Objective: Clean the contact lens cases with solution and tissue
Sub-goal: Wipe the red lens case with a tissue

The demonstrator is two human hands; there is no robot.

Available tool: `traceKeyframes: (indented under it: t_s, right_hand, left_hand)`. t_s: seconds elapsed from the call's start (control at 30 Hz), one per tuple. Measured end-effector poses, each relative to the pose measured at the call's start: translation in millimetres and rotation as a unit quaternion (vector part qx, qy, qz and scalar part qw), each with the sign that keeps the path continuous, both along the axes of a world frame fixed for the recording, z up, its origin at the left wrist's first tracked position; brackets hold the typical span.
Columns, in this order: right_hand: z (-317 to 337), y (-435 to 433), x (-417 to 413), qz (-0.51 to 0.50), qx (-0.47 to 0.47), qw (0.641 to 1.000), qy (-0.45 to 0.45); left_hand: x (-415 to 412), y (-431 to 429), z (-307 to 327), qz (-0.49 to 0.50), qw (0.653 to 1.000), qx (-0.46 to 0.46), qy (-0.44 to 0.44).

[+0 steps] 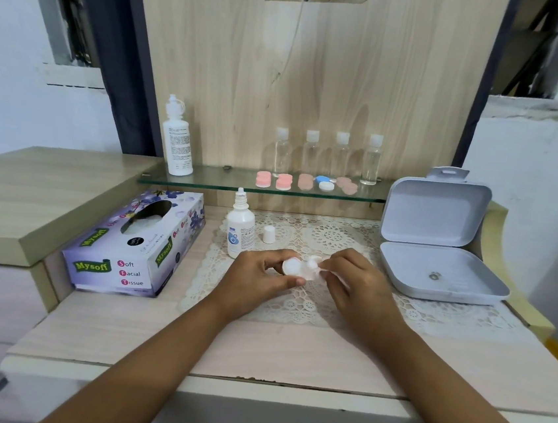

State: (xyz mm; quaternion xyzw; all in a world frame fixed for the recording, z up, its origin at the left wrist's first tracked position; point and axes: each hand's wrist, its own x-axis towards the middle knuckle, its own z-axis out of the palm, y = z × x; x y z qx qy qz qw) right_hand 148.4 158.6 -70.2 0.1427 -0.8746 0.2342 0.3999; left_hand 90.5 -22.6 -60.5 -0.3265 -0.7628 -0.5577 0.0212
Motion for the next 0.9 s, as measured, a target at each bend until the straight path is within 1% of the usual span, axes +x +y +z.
traceKeyframes:
  t_s: [0.13,0.2,0.27,0.33,0.4,0.47,0.57,0.67,0.73,0.83,0.9]
  right_hand:
    - [0.8,2.9,-1.7,-0.055,-0.065,0.996,-0.03]
    - [4.6,1.4,0.4,-0.062,-0.116,0.987,-0.091]
    - [6.7,-1.7,3.0,-0.034,-0.183,0.971,-0.151]
    - [8.4,-5.9,5.7,0.015,-0.242,0.953,-0.181]
    - [10.5,-8.9,8.8,0.054,-0.278,0.937,-0.204]
    - [12.4,-8.8,9.0,0.052,-0.27,0.936,-0.221]
    - [15.1,-7.7,7.8,0.009,-0.222,0.948,-0.229]
    - [14.7,-9.7,8.5,-0.016,-0.196,0.955,-0.223]
    - [13.8,-11.3,10.0,-0.013,-0.197,0.957,-0.214]
    - [13.8,-10.5,8.3,-0.025,-0.176,0.964,-0.199]
    - [11.7,-7.5,6.4,-0.049,-0.144,0.971,-0.182]
  left_hand:
    - [-0.5,0.4,-1.3,0.002,1.0,-0.008,0.006]
    - [-0.6,1.0,-1.3,-0.002,1.0,-0.015,0.019]
    - [-0.8,1.6,-2.2,-0.003,0.999,-0.019,0.027]
    - [-1.5,1.8,-3.5,0.001,0.999,-0.021,0.027]
    - [-2.7,1.8,-4.7,0.004,0.999,-0.023,0.025]
    - [-3.7,2.3,-5.5,0.004,0.999,-0.025,0.025]
    - [-3.1,4.0,-4.9,-0.002,1.0,-0.023,0.009]
    - [-3.7,4.7,-3.8,0.007,0.999,-0.029,0.016]
    - [-5.1,4.3,-4.7,0.011,0.999,-0.038,0.028]
    - [-8.0,1.9,-6.9,0.027,0.996,-0.075,0.042]
    - [-9.7,-0.4,-8.8,0.034,0.993,-0.108,0.042]
